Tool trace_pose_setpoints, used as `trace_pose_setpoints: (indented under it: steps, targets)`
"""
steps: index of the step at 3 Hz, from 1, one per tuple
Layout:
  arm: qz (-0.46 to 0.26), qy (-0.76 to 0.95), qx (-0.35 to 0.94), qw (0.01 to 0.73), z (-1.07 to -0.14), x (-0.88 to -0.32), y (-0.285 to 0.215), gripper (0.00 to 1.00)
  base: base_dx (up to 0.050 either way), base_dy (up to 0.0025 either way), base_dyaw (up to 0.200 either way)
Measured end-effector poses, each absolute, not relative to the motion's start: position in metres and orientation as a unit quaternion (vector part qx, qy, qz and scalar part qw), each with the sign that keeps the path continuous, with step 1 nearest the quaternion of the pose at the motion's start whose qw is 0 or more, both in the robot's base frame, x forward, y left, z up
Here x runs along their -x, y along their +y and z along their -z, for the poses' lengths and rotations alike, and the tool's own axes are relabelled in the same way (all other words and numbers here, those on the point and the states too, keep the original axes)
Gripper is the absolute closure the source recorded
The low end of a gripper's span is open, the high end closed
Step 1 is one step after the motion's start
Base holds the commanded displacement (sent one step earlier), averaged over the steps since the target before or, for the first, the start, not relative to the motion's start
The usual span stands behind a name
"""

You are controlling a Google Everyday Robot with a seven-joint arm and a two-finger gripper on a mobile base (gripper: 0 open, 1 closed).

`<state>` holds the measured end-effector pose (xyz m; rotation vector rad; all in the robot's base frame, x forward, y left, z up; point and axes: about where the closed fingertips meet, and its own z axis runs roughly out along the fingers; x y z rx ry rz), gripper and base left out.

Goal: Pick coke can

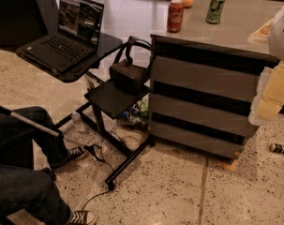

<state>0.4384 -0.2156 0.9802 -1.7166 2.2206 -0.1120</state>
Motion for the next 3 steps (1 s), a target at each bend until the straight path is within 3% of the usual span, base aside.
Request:
trace_pose_setpoints:
  steps: [1, 3]
  targets:
    - [0.039, 0.780, 0.603, 0.166, -0.9802, -0.4384, -0.2156, 0.00, 0.000, 0.00000, -0.188]
    - [0.039, 0.780, 0.603, 0.166, -0.9802, -0.4384, -0.2156, 0.00, 0.039, -0.00238, -0.125]
